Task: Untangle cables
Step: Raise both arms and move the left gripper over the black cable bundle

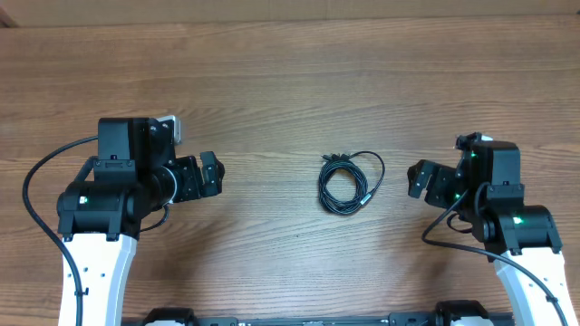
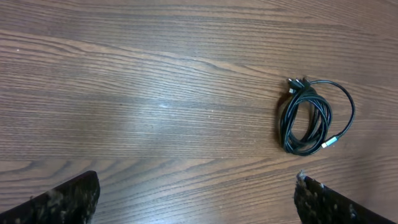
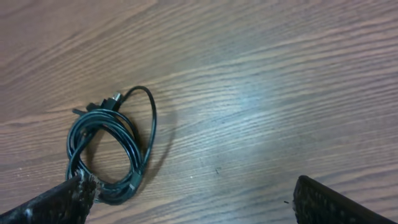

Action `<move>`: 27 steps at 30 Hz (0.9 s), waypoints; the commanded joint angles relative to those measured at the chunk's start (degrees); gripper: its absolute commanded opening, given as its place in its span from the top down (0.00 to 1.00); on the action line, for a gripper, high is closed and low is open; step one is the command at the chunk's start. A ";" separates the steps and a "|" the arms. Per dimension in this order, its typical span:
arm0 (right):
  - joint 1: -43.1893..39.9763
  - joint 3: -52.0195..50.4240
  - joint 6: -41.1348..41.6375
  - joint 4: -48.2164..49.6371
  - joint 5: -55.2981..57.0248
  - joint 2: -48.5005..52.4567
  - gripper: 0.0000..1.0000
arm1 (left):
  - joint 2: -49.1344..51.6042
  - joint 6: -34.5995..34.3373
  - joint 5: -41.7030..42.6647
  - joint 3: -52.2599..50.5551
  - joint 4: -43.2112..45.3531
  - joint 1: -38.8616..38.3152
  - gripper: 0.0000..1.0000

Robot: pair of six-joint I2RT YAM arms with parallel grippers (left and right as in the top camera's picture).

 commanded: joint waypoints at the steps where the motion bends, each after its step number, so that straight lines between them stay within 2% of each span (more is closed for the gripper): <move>1: -0.26 1.90 0.04 1.44 -3.13 -0.07 0.00 | 0.24 -0.79 1.33 1.46 1.79 0.39 0.01; 13: -0.26 1.90 0.22 2.51 -4.98 -0.07 0.00 | 0.44 -8.74 1.55 1.46 14.84 -0.28 0.00; 21: -0.26 1.90 0.00 2.43 -7.06 -0.07 0.00 | 6.62 -7.54 1.38 1.70 20.26 -6.25 0.00; 27: -0.26 1.90 0.02 2.14 -6.93 -0.07 0.00 | 14.95 -3.69 1.05 3.85 20.41 -12.09 0.00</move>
